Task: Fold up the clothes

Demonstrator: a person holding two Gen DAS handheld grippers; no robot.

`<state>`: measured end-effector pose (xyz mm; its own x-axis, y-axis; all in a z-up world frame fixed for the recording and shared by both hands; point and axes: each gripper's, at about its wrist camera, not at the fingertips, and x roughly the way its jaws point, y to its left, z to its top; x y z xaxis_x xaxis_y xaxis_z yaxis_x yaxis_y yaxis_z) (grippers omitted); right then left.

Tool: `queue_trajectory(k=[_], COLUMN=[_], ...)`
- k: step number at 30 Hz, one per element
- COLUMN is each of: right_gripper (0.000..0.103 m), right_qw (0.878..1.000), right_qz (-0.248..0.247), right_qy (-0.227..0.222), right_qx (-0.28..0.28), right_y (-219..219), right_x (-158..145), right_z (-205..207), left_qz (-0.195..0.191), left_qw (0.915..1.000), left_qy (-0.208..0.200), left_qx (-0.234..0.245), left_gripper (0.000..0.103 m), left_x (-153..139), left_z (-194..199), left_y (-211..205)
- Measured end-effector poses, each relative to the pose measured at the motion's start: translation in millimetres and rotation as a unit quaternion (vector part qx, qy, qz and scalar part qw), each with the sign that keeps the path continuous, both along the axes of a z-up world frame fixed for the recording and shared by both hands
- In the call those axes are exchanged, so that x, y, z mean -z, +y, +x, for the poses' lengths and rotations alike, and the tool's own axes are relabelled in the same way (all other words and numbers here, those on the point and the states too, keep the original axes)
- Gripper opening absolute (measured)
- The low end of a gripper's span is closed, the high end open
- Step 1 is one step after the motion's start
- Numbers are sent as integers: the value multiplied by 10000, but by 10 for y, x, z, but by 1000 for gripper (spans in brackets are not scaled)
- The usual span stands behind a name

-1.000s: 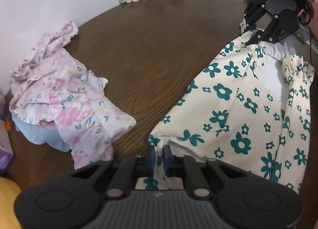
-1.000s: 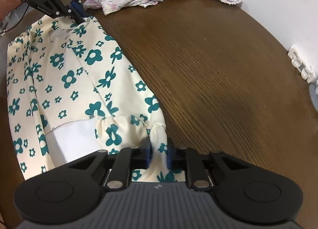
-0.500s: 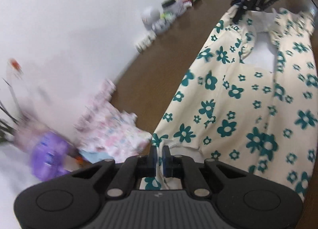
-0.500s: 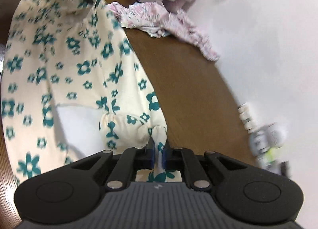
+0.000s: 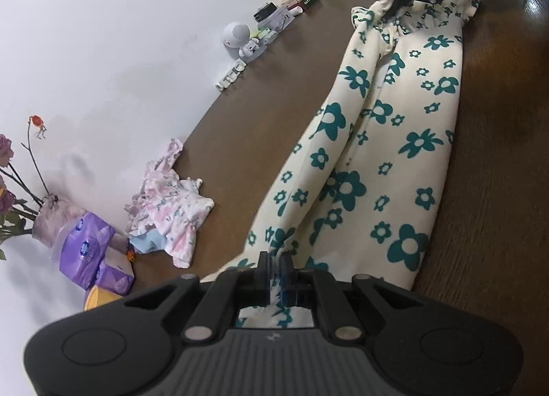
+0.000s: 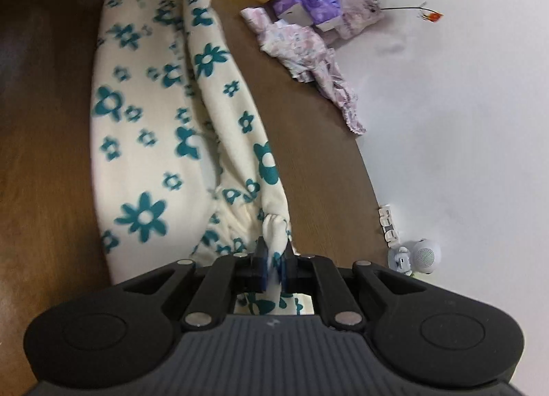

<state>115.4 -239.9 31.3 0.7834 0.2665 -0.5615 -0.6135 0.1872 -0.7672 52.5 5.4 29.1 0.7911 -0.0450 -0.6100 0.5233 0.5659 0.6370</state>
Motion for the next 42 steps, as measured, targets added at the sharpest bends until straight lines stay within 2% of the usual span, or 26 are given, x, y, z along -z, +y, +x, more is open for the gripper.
queue_trajectory(k=[6,12,14,15,16,18,19,22,24,27,31,34,40,42], right_gripper=[9,12,24,36,38,38,38,38,38,38,38,38,39,39], right_qw=[9997,9994,9973,9956,9929,9814,9729,9459,9318,9164,8927,8883,8721,8706], right_qz=[-203,242,516,670,884,1559,1930,2840,3184,3418,3622,3464,3497,3577], right_qy=[-146,186,396,500,619,908,1033,1320,1546,1774,2218,2411,2631,2567], right_qx=[-11,192,330,416,494,659,748,850,810,1090,1505,1811,2190,2195], right_y=[28,-93,-165,-209,-271,-382,-435,-468,-387,-175,7,26,-137,-171], right_x=[176,41,-30,-69,-127,-294,-383,-585,-645,-643,-554,-378,-78,-44], right_z=[-99,-171,-178,-182,-197,-174,-154,-19,82,302,521,610,572,514], left_qz=[50,-332,-648,-894,-1142,-1678,-2026,-2711,-2838,-2637,-2493,-2448,-2812,-2902], left_qw=[9999,9991,9970,9950,9922,9843,9774,9593,9539,9552,9519,9480,9369,9339], left_qy=[150,245,362,374,383,356,312,348,425,647,1119,1395,1298,1278], left_qx=[-13,-140,-203,-256,-311,-426,-512,-709,-875,-1175,-1388,-1481,-1620,-1650], left_gripper=[5,13,13,14,18,26,31,32,32,31,31,31,31,32], left_x=[127,60,-30,-105,-180,-343,-435,-611,-634,-550,-343,-185,-86,-94], left_z=[33,-17,-51,-70,-88,-83,-58,82,222,477,653,641,496,474], left_y=[-45,72,156,210,265,357,406,418,347,236,248,324,473,498])
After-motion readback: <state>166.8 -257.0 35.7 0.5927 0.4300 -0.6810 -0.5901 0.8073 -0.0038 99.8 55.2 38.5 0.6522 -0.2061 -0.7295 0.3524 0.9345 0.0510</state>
